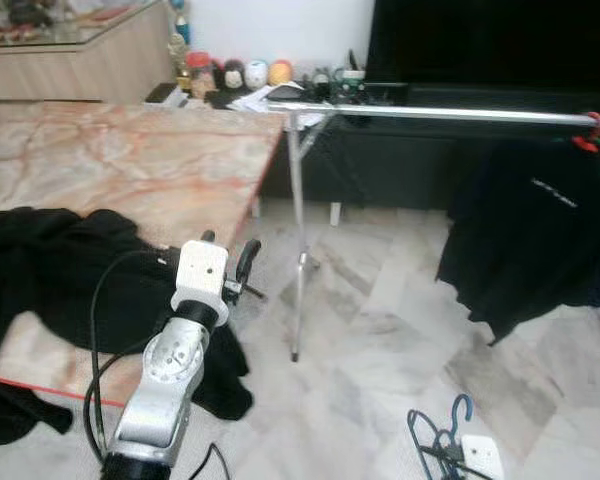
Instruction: Hang hanger
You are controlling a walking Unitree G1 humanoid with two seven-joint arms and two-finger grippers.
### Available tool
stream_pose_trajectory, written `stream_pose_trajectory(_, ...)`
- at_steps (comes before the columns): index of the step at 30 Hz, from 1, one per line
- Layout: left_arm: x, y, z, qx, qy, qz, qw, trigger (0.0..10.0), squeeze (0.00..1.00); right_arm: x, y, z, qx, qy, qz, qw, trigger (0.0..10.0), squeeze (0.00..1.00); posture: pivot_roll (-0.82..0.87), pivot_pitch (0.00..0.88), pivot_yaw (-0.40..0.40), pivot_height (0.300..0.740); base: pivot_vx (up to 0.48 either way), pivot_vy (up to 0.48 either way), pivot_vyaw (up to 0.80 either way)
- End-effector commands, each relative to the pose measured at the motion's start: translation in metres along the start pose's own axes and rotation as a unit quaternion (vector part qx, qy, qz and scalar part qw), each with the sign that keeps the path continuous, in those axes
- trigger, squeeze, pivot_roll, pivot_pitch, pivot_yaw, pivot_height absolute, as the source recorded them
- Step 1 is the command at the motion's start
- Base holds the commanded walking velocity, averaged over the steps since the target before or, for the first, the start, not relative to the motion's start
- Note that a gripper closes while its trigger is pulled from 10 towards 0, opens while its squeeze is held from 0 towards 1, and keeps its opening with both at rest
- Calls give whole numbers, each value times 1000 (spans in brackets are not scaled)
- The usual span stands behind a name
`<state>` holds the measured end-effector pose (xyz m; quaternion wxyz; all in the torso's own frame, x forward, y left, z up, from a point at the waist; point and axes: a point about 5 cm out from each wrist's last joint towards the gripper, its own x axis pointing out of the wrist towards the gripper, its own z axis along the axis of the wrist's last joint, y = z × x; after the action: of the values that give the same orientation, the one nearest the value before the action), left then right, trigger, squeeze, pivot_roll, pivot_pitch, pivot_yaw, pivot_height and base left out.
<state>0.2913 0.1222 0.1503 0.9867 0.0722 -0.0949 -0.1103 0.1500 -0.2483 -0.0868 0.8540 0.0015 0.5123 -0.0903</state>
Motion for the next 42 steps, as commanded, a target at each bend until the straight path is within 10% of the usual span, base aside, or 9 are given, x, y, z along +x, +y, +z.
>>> stream_pose_trajectory(1, -2, 14, -3, 17, 10, 15, 1000, 10000, 0, 1, 7, 4, 11, -10, 5, 1000, 10000, 0, -18, 0, 28, 740, 0, -480, 0)
stream_pose_trajectory(13, -18, 70, -39, 21, 98, 100, 990, 10000, 0, 1, 7, 4, 10, -11, 3, 1000, 10000, 0, -17, 0, 27, 740, 0, -172, 0)
stream_pose_trajectory(19, -62, 112, -109, 11, 272, 170, 947, 10000, 0, 1, 6, 5, 14, -14, 1, 1000, 10000, 0, -18, 0, 23, 740, 0, 0, 0)
stream_pose_trajectory(27, -122, 80, -178, -30, 445, 122, 887, 10000, 0, 1, 4, 5, 10, -14, -1, 1000, 10000, 0, -29, 0, 13, 740, 0, 0, 0)
stream_pose_trajectory(42, -179, 47, -213, -68, 562, 131, 814, 10000, 0, 1, 4, 2, 10, -6, -3, 1000, 10000, 0, -46, 0, 13, 740, 0, 0, 0)
